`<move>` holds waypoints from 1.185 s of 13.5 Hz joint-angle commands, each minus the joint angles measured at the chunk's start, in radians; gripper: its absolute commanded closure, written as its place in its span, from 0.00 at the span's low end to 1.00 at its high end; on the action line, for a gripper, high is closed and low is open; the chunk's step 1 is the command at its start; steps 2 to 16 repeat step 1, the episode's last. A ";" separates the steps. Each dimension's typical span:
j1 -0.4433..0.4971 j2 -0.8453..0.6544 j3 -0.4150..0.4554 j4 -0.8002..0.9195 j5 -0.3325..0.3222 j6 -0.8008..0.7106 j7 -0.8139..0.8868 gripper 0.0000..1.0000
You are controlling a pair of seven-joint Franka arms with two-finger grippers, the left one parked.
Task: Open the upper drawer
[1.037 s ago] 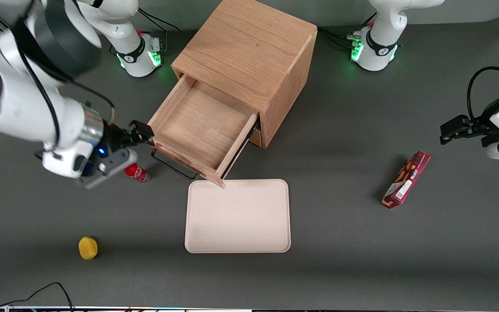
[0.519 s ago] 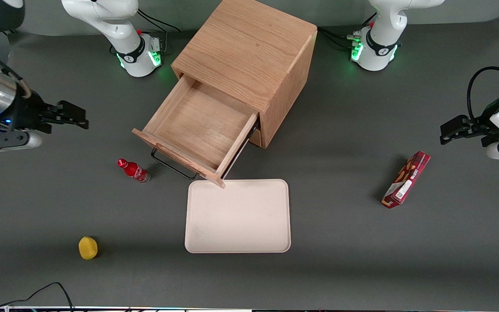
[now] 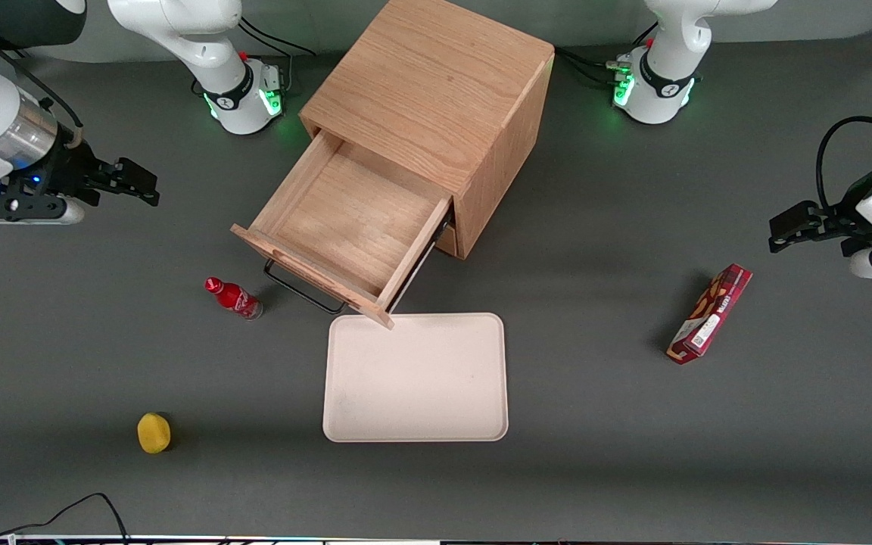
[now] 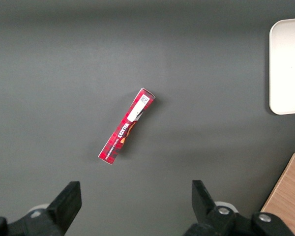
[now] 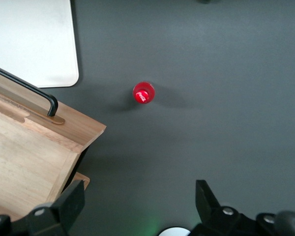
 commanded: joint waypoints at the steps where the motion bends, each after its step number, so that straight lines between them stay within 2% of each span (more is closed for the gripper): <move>1: 0.003 0.012 -0.022 0.005 -0.012 0.006 0.011 0.00; 16: 0.003 0.012 -0.022 0.005 -0.012 0.006 0.011 0.00</move>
